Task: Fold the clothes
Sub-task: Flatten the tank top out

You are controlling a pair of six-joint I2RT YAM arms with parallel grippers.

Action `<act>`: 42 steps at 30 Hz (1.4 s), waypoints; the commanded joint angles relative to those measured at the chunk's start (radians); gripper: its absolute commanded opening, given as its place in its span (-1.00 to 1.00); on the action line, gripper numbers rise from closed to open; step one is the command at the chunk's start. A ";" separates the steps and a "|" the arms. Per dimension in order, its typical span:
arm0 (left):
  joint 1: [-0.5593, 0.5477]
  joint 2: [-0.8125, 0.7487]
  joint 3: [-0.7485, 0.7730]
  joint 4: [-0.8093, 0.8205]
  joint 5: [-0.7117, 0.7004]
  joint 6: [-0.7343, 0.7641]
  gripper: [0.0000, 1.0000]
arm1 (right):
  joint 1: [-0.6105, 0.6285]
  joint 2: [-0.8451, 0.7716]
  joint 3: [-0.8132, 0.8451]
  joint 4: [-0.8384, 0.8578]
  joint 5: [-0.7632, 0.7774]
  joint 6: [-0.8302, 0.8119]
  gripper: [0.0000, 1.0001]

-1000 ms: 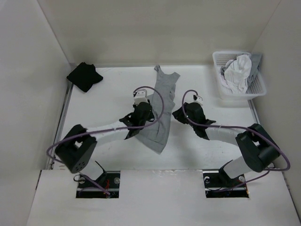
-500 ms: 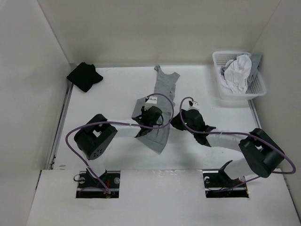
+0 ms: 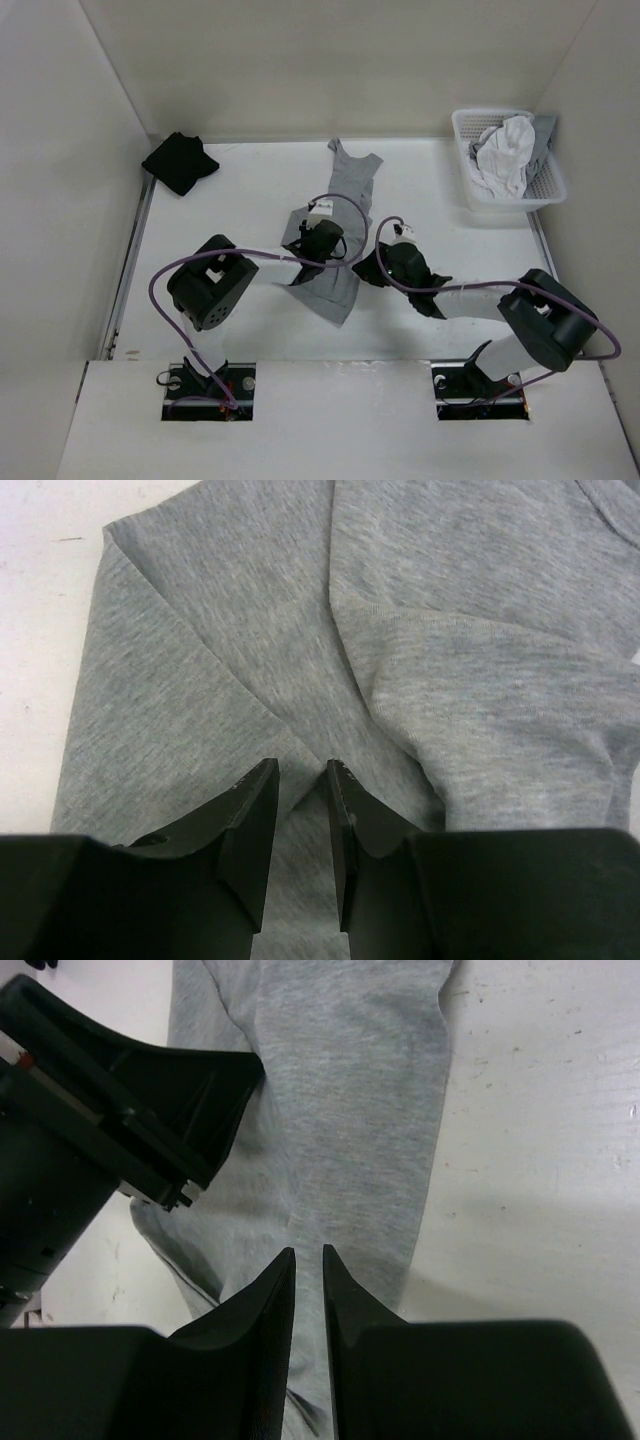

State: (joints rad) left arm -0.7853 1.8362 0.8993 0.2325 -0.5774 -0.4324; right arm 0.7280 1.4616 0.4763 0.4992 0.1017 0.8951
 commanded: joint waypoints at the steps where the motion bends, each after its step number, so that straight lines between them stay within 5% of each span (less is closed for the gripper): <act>1: 0.008 -0.012 0.030 0.045 -0.024 0.014 -0.53 | 0.015 0.020 -0.007 0.081 -0.003 0.015 -0.58; 10: 0.019 -0.011 0.023 0.060 -0.029 -0.005 -0.78 | 0.060 0.055 -0.001 0.088 0.003 0.027 -0.57; 16: 0.031 -0.106 -0.049 0.102 -0.105 -0.015 -0.95 | 0.078 0.039 -0.030 0.079 0.026 0.044 -0.31; 24: 0.155 -0.520 -0.287 0.041 -0.108 -0.138 -0.97 | 0.076 -0.038 -0.016 -0.146 0.141 0.054 -0.08; 30: 0.359 -0.751 -0.459 -0.074 0.066 -0.302 -0.96 | 0.067 0.101 0.137 -0.264 0.064 0.024 -0.05; 32: 0.433 -0.784 -0.513 -0.073 0.146 -0.345 -0.96 | 0.038 0.164 0.173 -0.229 0.010 0.034 -0.27; 33: 0.476 -0.793 -0.545 -0.064 0.193 -0.367 -0.96 | 0.023 0.196 0.186 -0.185 -0.002 0.044 -0.64; 35: 0.528 -0.792 -0.580 -0.044 0.247 -0.391 -0.96 | -0.008 0.204 0.209 -0.124 0.033 0.030 -0.92; 39: 0.567 -0.735 -0.583 0.028 0.332 -0.439 -0.96 | -0.072 0.155 0.320 -0.114 0.059 -0.088 -1.00; 42: 0.553 -0.716 -0.571 0.054 0.335 -0.465 -0.97 | -0.057 -0.048 0.346 -0.252 0.076 -0.165 -1.00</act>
State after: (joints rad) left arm -0.2256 1.1172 0.3073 0.2012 -0.3004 -0.8440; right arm 0.6510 1.5883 0.7723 0.2840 0.1505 0.8219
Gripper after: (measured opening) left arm 0.025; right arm 0.009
